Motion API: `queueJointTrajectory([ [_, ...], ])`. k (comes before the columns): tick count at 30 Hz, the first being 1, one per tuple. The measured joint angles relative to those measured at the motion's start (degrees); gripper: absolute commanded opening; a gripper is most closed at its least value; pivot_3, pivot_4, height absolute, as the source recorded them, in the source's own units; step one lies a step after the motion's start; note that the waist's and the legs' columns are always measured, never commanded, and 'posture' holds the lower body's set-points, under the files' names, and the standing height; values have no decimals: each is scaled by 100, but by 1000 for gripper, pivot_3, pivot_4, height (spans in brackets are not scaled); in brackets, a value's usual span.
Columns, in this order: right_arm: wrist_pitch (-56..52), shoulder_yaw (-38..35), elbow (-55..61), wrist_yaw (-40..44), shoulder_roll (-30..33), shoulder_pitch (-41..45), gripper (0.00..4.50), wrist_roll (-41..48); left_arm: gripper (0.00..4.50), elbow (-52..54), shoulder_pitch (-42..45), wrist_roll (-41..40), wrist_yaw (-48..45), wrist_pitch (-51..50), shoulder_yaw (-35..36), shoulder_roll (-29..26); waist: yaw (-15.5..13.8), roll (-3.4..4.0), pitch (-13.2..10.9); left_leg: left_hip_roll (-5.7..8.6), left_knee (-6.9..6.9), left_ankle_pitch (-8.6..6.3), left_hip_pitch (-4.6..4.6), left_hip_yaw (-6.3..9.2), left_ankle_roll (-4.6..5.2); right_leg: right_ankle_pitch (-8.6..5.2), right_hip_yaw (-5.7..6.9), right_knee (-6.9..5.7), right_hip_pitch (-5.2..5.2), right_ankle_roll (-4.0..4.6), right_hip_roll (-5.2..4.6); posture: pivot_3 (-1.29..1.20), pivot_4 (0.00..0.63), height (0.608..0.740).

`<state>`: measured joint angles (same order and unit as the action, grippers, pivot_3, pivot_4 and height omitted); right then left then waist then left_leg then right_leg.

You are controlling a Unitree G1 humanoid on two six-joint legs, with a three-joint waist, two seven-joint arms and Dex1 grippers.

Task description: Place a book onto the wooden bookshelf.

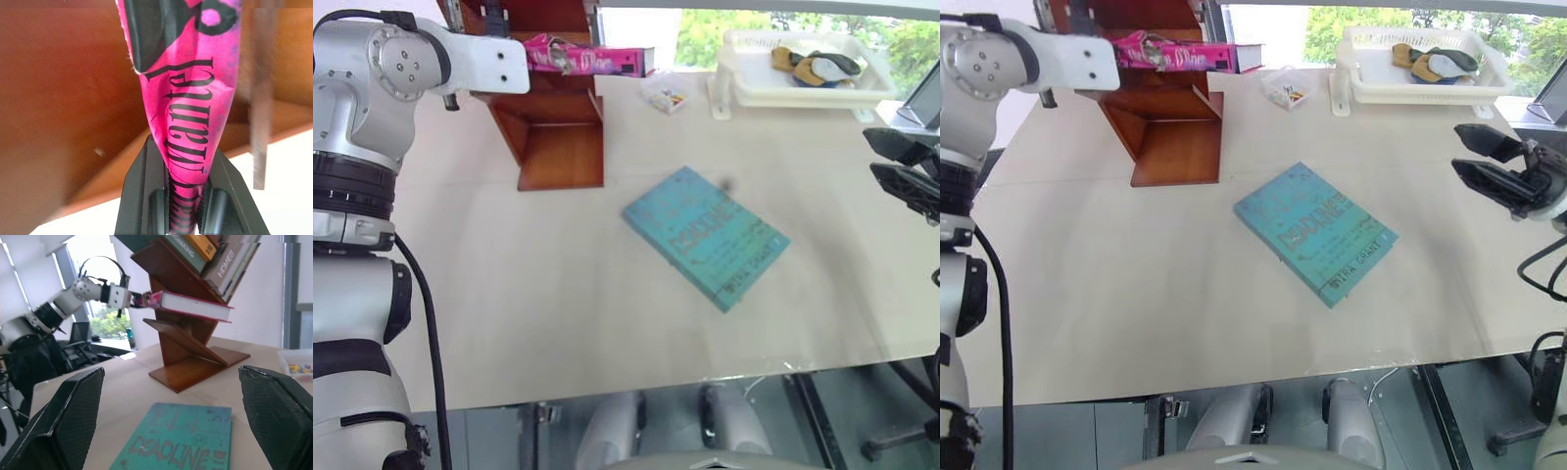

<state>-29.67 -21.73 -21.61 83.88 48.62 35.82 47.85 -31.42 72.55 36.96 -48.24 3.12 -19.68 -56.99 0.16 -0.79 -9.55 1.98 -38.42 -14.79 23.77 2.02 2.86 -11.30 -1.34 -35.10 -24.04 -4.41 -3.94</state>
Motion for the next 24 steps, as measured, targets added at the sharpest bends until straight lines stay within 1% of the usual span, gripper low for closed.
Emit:
queueJointTrajectory([
  [1,5,42,-89,66,1,80,4500,-42,181,76,-62,-11,-78,-76,20,-24,6,0,0,1,0,0,0,2,0,0,-1,-24,-1,0,-1,0,150,740],
  [5,116,189,-403,213,-11,371,4500,-258,181,442,-378,-73,-441,-433,132,-161,37,0,-1,2,-2,1,2,2,-1,-1,-6,-41,-13,0,-3,0,150,740],
  [10,239,288,-683,314,-13,515,4500,-462,181,695,-564,-68,-527,-645,250,-347,65,0,-1,1,-3,1,-2,-2,-1,-1,-11,-60,-18,1,-3,0,150,740],
  [13,264,288,-793,327,-14,524,4500,-500,1697,735,-583,-94,-552,-655,356,-444,63,1,-1,1,-5,1,-3,-2,-2,-1,-12,-66,-20,1,-3,0,150,740],
  [14,265,287,-811,329,-14,524,4500,-504,2092,749,-590,-106,-563,-659,382,-467,63,1,-1,1,-5,1,-3,-2,-2,-1,-13,-68,-20,1,-3,0,150,740],
  [15,265,286,-823,331,-14,524,4500,-505,2667,815,-645,-125,-586,-674,428,-511,64,1,-1,1,-6,1,-4,-3,-2,-1,-14,-68,-20,1,-3,0,150,740],
  [16,266,283,-833,332,-14,525,4500,-506,3099,836,-679,-132,-589,-668,449,-543,66,1,-1,1,-6,1,-5,-4,-2,-1,-15,-70,-20,1,-3,0,150,740],
  [18,273,276,-873,336,-8,526,4500,-513,4127,815,-771,-119,-463,-555,506,-718,69,1,-1,1,-6,2,-4,-4,-2,-1,-15,-71,-21,1,-2,0,150,740],
  [19,273,274,-888,337,-5,526,4500,-515,4452,814,-769,-110,-385,-491,534,-779,69,0,-1,1,-7,2,-4,-3,-2,-1,-15,-71,-22,1,-3,0,150,740],
  [24,281,272,-1002,340,17,528,4500,-518,4452,818,-510,-64,-205,-178,658,-1049,53,0,-1,4,-9,1,-5,-6,-2,-1,-16,-72,-21,1,-5,0,150,740],
])
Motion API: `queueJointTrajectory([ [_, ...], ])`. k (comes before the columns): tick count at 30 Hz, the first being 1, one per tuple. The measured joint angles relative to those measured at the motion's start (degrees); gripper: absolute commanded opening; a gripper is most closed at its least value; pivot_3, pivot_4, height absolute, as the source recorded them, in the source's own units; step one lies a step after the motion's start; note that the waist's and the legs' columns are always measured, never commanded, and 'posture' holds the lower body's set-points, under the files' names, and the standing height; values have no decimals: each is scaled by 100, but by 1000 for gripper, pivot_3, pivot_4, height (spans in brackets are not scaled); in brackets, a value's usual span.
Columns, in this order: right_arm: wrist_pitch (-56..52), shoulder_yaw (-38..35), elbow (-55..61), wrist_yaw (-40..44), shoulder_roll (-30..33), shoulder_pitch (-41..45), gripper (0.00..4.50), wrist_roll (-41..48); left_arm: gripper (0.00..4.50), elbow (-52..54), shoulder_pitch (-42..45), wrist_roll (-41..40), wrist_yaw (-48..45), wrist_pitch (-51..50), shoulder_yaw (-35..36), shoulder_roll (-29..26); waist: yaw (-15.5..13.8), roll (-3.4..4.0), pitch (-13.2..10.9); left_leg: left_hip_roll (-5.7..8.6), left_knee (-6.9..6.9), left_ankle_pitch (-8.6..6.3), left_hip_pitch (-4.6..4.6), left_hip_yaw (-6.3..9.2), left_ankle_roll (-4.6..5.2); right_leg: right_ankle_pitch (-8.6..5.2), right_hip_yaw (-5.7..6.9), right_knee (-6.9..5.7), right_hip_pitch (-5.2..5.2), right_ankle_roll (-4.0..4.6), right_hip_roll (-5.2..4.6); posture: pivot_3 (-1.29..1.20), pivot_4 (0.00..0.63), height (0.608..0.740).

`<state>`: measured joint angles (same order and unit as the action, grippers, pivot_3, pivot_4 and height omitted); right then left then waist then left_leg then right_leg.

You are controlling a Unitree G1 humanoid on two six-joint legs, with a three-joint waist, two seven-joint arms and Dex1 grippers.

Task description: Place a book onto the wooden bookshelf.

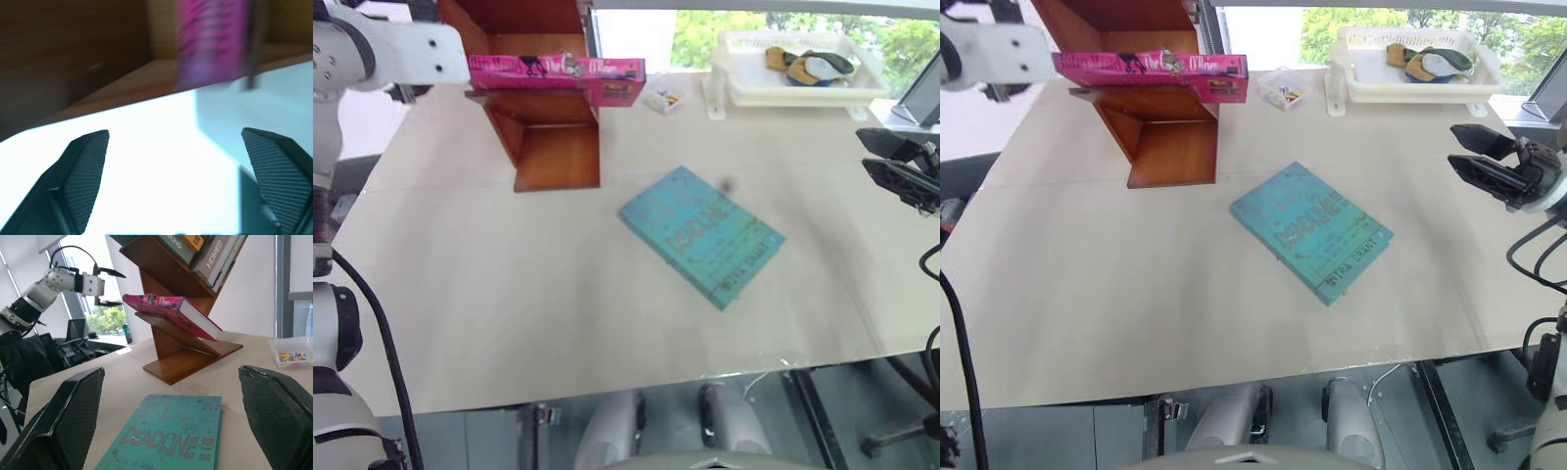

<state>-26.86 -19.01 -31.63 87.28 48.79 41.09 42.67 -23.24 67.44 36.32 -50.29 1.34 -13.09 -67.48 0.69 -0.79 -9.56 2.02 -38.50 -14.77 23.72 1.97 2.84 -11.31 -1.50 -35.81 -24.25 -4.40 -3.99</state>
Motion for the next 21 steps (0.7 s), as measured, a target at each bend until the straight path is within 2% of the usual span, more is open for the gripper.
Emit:
queueJointTrajectory([
  [6,-1,-3,-26,6,42,0,4500,1,4452,136,-198,-495,-385,-237,387,-17,16,0,0,-2,-2,0,0,0,0,0,0,-4,0,0,1,0,150,740],
  [8,-21,-15,-33,12,157,-11,4500,-6,4452,660,-795,-1403,-1009,-810,921,43,25,3,0,-5,-6,0,1,0,0,0,-2,-6,-1,1,0,0,150,740],
  [10,-90,-63,28,13,327,-134,4500,3,4452,1524,-1394,-2514,-1496,-1877,1697,513,-13,4,1,-7,-8,0,4,5,0,0,4,2,2,1,-3,0,150,740],
  [11,-186,-152,177,15,436,-373,4500,16,4452,2169,-1693,-3251,-1616,-2622,2101,952,-51,-1,-1,-9,-21,0,11,16,0,-1,17,7,8,1,-3,0,150,740],
  [13,-323,-250,566,3,492,-935,4500,62,4452,3229,-2099,-4271,-1429,-4018,2730,1720,-61,-5,-2,-11,-39,-1,13,22,0,0,23,1,17,1,-1,0,150,740],
  [14,-330,-256,601,4,493,-993,4500,64,4452,3311,-2133,-4334,-1410,-4114,2772,1759,-47,-7,-3,-11,-47,-2,10,21,2,0,21,-3,20,0,-1,0,150,740],
  [16,-432,-420,865,-37,496,-1517,4500,81,4452,4250,-2775,-4977,-1054,-4970,3409,2315,-2,10,7,-9,-54,-6,-5,10,7,-3,7,-4,28,-3,-5,0,150,740],
  [19,-258,-664,1216,-282,528,-2333,4500,-91,4452,5033,-4296,-5359,-486,-5241,3868,3239,28,37,25,-13,-38,-8,-56,-11,7,-4,-17,2,60,-1,-2,0,150,740],
  [21,150,-670,1295,-515,511,-2919,4500,-476,4452,5075,-5420,-5355,-129,-5148,3900,3669,28,11,13,-18,-8,-17,-89,-20,22,-4,-28,0,70,0,2,0,150,740],
])
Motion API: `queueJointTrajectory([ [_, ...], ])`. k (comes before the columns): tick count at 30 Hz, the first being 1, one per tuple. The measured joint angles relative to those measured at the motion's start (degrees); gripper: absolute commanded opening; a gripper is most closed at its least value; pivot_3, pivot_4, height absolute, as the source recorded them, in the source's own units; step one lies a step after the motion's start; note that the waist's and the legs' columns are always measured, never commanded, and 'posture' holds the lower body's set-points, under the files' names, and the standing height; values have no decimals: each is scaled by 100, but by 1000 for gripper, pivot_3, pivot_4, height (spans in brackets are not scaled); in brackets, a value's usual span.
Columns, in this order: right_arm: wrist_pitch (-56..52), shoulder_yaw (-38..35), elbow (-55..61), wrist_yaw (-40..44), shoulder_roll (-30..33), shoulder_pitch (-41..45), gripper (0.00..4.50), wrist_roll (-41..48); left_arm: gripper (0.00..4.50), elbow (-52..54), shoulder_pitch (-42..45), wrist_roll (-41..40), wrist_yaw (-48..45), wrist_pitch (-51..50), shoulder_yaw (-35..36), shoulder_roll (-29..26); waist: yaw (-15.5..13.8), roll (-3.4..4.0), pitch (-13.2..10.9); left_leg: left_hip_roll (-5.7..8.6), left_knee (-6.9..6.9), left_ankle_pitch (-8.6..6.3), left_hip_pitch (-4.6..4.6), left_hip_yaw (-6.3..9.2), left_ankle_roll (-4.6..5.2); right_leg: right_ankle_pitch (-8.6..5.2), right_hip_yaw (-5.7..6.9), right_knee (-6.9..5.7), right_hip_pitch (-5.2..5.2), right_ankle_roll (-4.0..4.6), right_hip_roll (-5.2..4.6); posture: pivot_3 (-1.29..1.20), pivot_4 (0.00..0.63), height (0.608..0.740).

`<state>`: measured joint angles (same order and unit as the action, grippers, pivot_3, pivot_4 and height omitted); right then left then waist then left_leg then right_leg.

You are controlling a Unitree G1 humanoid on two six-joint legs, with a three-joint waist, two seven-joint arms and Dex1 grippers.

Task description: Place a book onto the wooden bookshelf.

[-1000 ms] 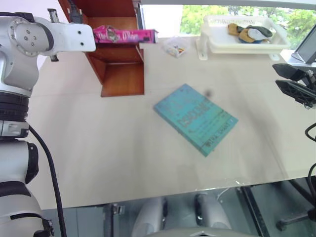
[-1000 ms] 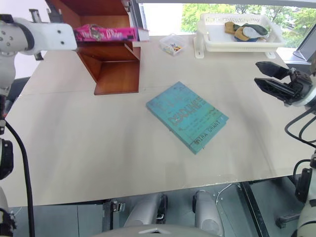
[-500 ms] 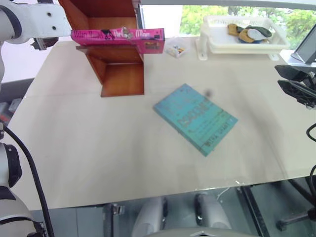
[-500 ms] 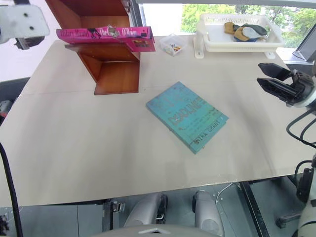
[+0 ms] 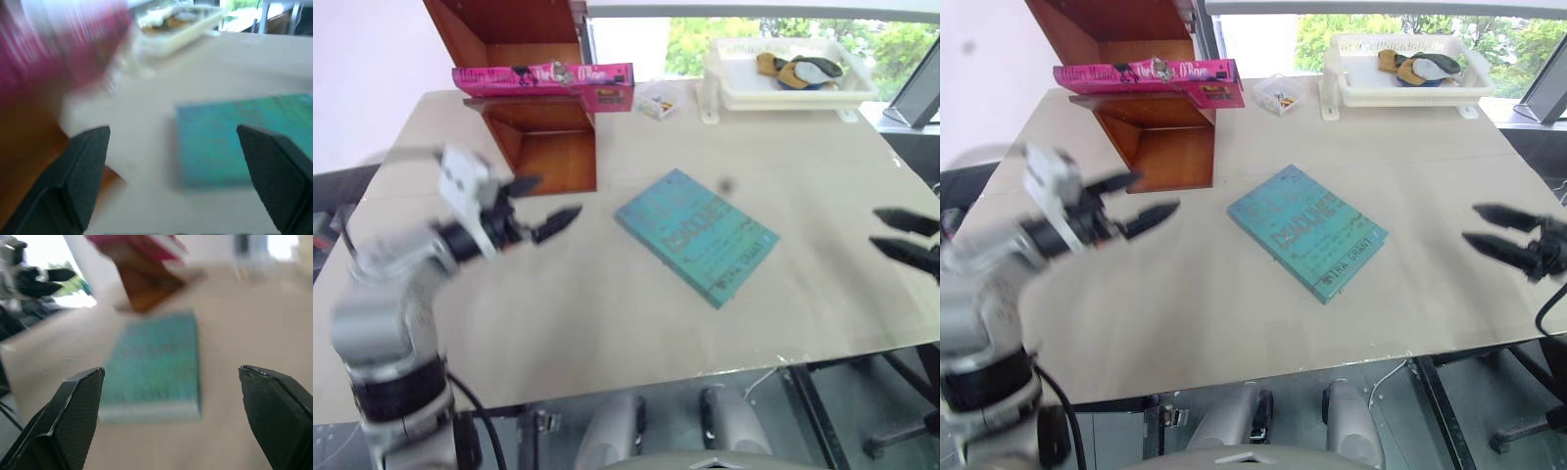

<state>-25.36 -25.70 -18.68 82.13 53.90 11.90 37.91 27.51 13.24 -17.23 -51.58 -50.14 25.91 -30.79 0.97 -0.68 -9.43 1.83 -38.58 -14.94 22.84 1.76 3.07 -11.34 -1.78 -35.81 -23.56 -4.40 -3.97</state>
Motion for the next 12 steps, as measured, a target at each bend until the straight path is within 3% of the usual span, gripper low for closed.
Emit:
queueJointTrajectory([
  [4,481,11,-33,-266,-9,-330,4500,-457,4452,1,-863,0,327,226,24,105,-23,-3,0,-8,2,20,-40,-2,-29,5,-4,-3,26,16,8,0,150,740],
  [6,743,11,-131,-335,-3,-344,4500,-616,4452,-59,-1179,-11,400,569,28,100,-22,-4,4,-10,15,17,-108,-4,-29,-9,-5,13,96,37,5,0,150,740],
  [12,910,12,-379,-366,0,-430,4500,-731,4452,-499,-1585,-188,450,1118,36,89,-32,-6,5,-11,24,14,-101,-2,-23,-12,-3,18,86,44,-3,0,150,740],
])
